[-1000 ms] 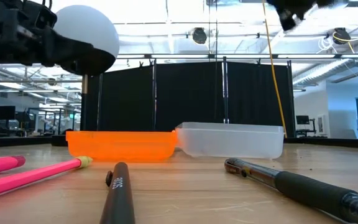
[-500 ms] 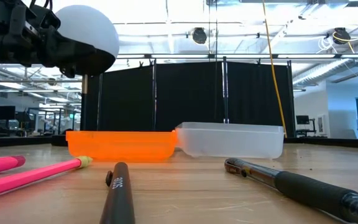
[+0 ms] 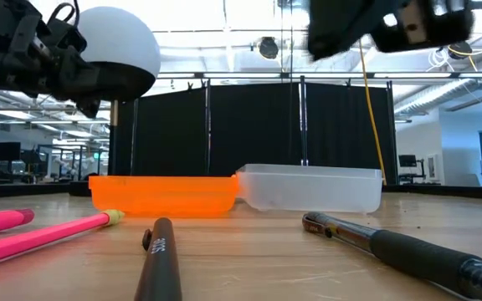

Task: Pick & place school supplies into a supply box
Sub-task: Put the right black pen into the orange and white supply box

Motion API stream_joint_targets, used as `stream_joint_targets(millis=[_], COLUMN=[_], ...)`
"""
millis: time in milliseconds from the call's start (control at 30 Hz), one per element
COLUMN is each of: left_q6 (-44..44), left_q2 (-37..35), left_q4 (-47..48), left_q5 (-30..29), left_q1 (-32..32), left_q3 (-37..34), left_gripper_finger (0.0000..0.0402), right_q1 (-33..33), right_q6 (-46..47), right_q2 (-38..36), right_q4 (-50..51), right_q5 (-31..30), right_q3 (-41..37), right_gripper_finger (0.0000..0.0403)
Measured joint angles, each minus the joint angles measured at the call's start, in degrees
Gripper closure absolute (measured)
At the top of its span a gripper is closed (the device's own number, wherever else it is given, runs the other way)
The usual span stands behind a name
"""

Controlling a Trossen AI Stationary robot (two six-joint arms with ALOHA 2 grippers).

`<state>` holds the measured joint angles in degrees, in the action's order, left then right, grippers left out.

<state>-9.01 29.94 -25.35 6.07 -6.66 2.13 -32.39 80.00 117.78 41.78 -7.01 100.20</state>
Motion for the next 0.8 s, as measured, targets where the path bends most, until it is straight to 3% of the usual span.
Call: stream_joint_targets(millis=[167, 367, 800], left_q6=[3.59, 4.45, 4.82], left_q2=[-0.01, -0.01, -0.01], left_q4=[2.84, 2.58, 0.88], left_q5=[-0.87, -4.26, -7.67], left_q1=[0.00, -0.02, -0.02], left_q3=[0.00, 0.00, 0.00], left_gripper_finger=[0.0353, 0.0353, 0.0353], right_q1=[2.30, 3.20, 2.63], right_q6=[3.32, 13.67, 19.46], right_q2=[-0.20, -0.09, 3.79], right_q4=[2.11, 1.08, -2.28], right_q5=[3.15, 7.07, 7.32], right_q3=[-0.87, -4.31, -6.17], right_gripper_finger=[0.0322, 0.0251, 0.0246])
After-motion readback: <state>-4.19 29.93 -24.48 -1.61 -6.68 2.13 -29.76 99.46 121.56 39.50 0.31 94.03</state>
